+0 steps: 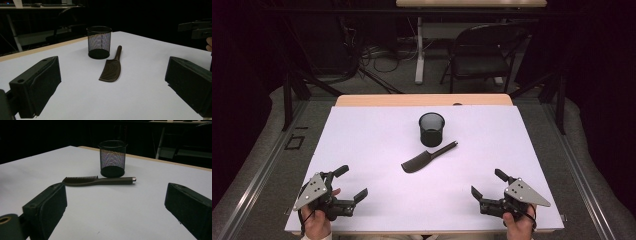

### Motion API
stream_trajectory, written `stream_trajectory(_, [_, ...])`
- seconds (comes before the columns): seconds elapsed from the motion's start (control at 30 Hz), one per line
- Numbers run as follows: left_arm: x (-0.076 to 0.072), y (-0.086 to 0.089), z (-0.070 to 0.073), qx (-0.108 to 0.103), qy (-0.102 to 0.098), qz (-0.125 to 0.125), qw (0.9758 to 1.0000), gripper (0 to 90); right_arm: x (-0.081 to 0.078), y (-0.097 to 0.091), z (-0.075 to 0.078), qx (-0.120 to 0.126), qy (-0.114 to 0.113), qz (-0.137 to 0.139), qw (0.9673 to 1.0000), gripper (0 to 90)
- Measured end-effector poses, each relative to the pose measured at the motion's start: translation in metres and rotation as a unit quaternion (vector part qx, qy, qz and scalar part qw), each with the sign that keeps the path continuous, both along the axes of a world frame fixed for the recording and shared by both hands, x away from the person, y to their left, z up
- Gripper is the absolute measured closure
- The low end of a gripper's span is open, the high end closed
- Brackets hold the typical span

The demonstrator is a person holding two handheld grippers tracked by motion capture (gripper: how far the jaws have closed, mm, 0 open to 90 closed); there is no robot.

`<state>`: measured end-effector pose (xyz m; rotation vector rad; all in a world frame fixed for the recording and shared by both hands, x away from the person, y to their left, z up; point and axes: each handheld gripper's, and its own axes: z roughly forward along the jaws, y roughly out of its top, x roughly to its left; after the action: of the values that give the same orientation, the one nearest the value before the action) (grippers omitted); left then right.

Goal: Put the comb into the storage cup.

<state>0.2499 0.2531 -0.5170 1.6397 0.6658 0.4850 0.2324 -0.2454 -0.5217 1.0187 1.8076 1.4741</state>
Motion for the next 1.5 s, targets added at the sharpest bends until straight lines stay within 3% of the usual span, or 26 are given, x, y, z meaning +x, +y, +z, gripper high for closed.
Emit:
stream_trajectory(0.17, [0.0, 0.001, 0.0, 0.0, 0.003, 0.005, 1.0, 0.4, 0.001, 0.0, 0.001, -0.002, 0.002, -0.001, 1.0, 2.0])
stream_trajectory(0.4, [0.0, 0.002, 0.0, -0.007, 0.01, 0.016, 0.9998, 0.4, 0.007, -0.003, 0.003, 0.016, 0.022, 0.001, 0.9996, 0.0])
stream_trajectory(0.6, [0.002, 0.003, 0.0, -0.005, 0.019, 0.02, 0.9996, 0.4, 0.017, 0.0, 0.0, -0.004, 0.046, -0.016, 0.9988, 0.0])
stream_trajectory(0.83, [0.001, 0.003, 0.001, -0.008, 0.024, 0.026, 0.9994, 0.4, 0.021, 0.004, 0.001, -0.012, 0.051, -0.02, 0.9984, 0.0])
stream_trajectory(0.87, [0.001, 0.003, 0.001, -0.007, 0.024, 0.027, 0.9993, 0.4, 0.022, 0.005, 0.001, -0.026, 0.058, -0.021, 0.9978, 0.6])
stream_trajectory(1.03, [0.001, 0.004, 0.002, -0.008, 0.022, 0.029, 0.9993, 0.4, 0.024, 0.007, 0.005, -0.033, 0.053, -0.014, 0.998, 7.0])
stream_trajectory(1.3, [0.002, 0.003, 0.001, -0.006, 0.028, 0.029, 0.9992, 0.4, 0.032, 0.009, 0.011, -0.045, 0.066, -0.014, 0.9967, 14.9])
stream_trajectory(1.5, [0.001, 0.004, 0.001, -0.005, 0.029, 0.027, 0.9992, 0.4, 0.039, 0.014, 0.016, -0.064, 0.082, 0.001, 0.9945, 21.9])
